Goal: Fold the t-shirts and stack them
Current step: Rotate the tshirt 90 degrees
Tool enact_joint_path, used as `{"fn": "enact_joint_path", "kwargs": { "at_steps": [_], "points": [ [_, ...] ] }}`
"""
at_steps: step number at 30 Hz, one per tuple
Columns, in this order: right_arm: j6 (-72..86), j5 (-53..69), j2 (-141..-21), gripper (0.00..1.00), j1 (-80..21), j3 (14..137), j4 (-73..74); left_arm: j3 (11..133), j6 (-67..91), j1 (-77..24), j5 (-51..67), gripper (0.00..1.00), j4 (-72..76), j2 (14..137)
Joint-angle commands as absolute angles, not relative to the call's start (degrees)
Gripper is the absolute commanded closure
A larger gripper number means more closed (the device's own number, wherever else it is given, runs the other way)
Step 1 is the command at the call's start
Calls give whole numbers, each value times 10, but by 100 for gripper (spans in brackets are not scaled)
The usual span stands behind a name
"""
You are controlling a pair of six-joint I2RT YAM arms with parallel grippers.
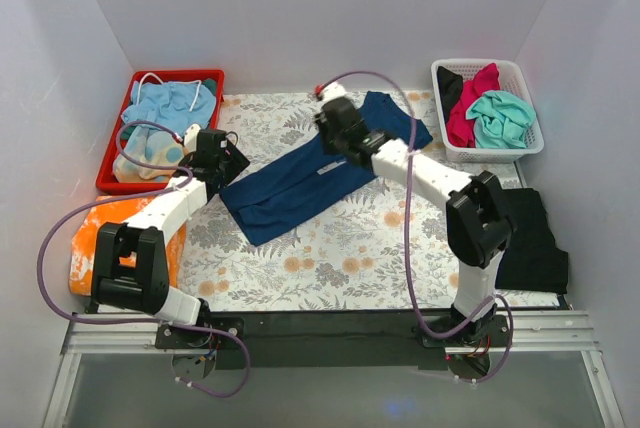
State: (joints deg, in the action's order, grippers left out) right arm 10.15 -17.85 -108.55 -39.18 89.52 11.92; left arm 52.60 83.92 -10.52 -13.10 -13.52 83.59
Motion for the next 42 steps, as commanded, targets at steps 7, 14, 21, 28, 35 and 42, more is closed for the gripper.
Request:
{"fn": "enact_joint_path", "kwargs": {
  "at_steps": [7,14,21,28,35,42],
  "points": [
    [129,-77,-1113,73,-613,802,63,550,853,-84,-130,36,-158,856],
    [116,-73,-1158,75,-642,815,35,548,858,-62,-111,36,-156,881],
    [119,-55,-1194,76,-649,842,15,555,852,-38,-95,36,-155,894],
    [112,-55,-1202,76,-660,858,-16,549,851,-31,-84,36,-149,903],
    [119,-57,-1203,78,-667,818,-16,544,850,-31,-69,36,-135,921],
    [161,-66,-1136,80,-682,659,-21,526,854,-31,-49,36,-110,960]
  ]
}}
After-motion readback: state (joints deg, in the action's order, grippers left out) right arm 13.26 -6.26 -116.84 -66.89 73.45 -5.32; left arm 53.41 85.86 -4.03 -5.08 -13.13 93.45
